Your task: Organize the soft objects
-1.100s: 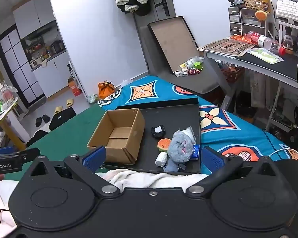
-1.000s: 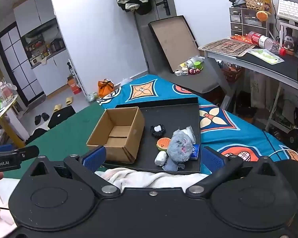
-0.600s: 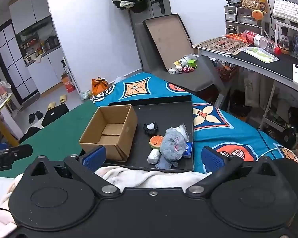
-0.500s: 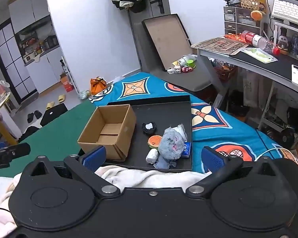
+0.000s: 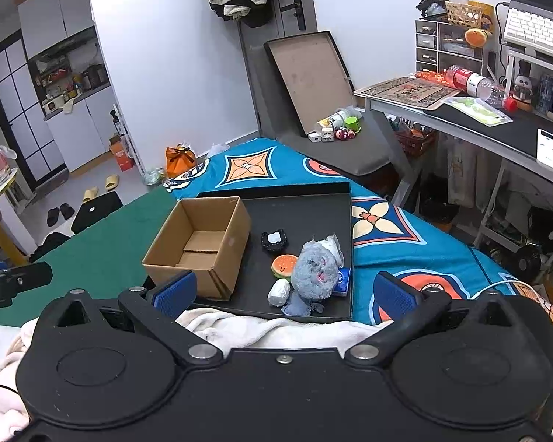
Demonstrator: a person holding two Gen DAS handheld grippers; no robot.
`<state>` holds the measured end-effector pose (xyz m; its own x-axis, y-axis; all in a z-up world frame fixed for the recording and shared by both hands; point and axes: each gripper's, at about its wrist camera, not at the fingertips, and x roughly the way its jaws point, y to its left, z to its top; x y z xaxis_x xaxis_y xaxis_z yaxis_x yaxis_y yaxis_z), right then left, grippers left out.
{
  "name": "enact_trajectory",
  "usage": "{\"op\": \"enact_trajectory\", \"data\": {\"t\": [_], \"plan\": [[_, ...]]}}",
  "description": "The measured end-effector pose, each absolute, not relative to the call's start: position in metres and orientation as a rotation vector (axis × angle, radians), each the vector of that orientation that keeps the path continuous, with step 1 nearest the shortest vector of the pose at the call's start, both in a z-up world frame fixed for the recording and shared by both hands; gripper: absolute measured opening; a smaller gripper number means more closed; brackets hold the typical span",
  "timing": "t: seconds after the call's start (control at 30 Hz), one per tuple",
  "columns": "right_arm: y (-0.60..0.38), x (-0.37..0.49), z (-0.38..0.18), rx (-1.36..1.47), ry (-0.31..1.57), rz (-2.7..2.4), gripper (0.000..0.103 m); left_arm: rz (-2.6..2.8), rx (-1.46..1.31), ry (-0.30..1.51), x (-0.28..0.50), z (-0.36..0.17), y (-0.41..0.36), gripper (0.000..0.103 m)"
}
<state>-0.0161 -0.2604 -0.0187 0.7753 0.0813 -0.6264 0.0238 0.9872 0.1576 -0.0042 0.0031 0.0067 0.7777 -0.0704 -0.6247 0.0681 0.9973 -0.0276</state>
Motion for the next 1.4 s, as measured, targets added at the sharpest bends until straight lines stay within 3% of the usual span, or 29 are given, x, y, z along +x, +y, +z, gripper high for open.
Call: {"op": "enact_trajectory", "data": {"t": [1.4], "plan": [[-0.2560, -0.0195, -0.0144, 0.122, 0.685, 0.016, 0.103, -0.079, 0.000, 0.669, -0.0037, 0.0057, 0.0052, 0.100]]}}
